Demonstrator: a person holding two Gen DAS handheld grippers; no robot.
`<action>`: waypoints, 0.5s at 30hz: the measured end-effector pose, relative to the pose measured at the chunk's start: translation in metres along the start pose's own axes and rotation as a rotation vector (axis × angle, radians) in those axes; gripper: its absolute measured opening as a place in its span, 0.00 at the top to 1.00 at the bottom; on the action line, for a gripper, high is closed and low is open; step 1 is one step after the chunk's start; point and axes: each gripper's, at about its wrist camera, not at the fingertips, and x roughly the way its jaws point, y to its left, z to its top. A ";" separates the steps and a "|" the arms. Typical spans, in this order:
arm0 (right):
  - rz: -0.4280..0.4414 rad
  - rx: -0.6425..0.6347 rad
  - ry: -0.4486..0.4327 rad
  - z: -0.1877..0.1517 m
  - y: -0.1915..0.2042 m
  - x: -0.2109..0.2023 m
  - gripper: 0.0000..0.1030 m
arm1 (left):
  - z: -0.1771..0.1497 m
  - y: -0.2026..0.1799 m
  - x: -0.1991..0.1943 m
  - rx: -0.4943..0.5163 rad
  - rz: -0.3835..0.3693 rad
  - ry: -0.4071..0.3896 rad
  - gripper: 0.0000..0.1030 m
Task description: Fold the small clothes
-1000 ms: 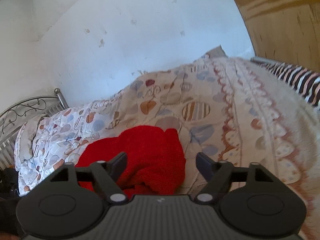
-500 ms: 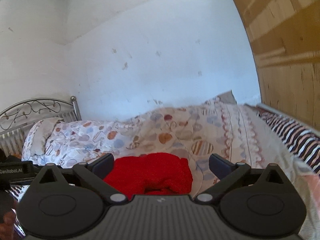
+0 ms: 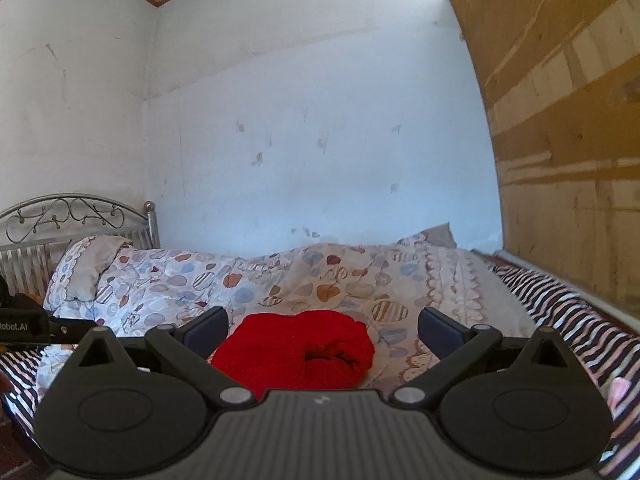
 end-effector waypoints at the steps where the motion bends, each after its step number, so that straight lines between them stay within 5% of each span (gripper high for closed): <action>1: -0.004 -0.009 -0.007 -0.003 0.002 -0.006 0.00 | -0.003 0.000 -0.004 0.004 0.005 -0.006 0.01; 15: -0.056 -0.031 0.099 -0.048 0.002 -0.035 0.00 | -0.059 0.015 -0.020 0.036 0.039 0.055 0.01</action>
